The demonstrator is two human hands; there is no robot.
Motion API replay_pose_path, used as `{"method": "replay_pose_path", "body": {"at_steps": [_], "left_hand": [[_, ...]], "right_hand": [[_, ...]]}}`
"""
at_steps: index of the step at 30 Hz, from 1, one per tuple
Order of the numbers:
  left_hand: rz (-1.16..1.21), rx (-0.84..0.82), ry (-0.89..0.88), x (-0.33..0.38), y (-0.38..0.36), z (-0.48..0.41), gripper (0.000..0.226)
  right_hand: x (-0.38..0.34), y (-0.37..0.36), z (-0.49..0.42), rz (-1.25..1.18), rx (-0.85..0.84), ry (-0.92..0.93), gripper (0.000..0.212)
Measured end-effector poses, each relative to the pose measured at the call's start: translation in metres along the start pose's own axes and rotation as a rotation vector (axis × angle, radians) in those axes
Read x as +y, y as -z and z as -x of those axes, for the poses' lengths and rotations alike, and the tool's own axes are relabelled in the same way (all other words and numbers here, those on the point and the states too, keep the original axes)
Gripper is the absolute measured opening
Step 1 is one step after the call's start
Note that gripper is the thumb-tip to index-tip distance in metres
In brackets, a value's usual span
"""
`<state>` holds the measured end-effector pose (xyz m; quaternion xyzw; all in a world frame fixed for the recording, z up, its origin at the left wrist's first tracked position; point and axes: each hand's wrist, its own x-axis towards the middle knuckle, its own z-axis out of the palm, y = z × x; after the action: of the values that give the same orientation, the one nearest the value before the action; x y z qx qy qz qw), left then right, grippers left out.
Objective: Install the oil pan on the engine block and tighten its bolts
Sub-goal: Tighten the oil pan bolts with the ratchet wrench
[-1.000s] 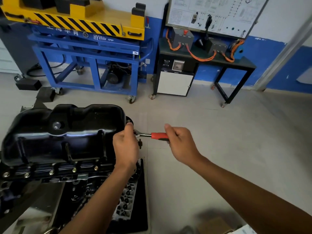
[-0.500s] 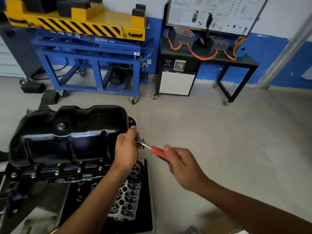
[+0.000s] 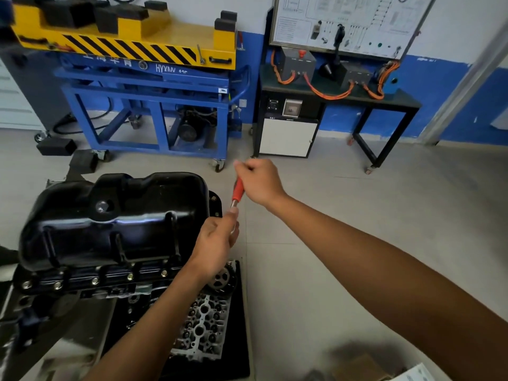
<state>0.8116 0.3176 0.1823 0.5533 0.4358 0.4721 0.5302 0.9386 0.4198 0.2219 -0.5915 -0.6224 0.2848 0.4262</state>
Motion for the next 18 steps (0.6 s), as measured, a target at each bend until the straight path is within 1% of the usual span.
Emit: {"method": "replay_pose_path", "body": {"at_steps": [4,6,7,10,14,16,18], "left_hand": [[-0.035,-0.138,0.011,-0.001,0.011,0.004,0.062],[-0.016,-0.162,0.018,0.000,0.017,0.004,0.062],[0.010,-0.148,0.021,0.000,0.019,0.004,0.062],[0.113,-0.017,0.031,0.000,0.023,0.007,0.062],[-0.006,0.197,0.004,0.002,0.014,0.013,0.064],[-0.011,0.298,-0.028,0.002,0.005,0.014,0.060],[0.008,0.352,-0.031,0.000,-0.001,0.013,0.061]], "right_hand": [[-0.024,-0.027,-0.008,0.016,-0.156,0.103,0.047],[-0.029,-0.032,-0.007,0.010,-0.189,0.130,0.045],[-0.029,-0.033,-0.007,-0.008,-0.192,0.130,0.045],[-0.017,-0.025,-0.005,-0.080,-0.165,0.064,0.045],[0.012,0.000,0.009,-0.165,-0.065,-0.037,0.047],[0.023,0.013,0.026,-0.167,-0.026,-0.053,0.046],[0.031,0.026,0.049,-0.187,-0.011,-0.067,0.049]]}}
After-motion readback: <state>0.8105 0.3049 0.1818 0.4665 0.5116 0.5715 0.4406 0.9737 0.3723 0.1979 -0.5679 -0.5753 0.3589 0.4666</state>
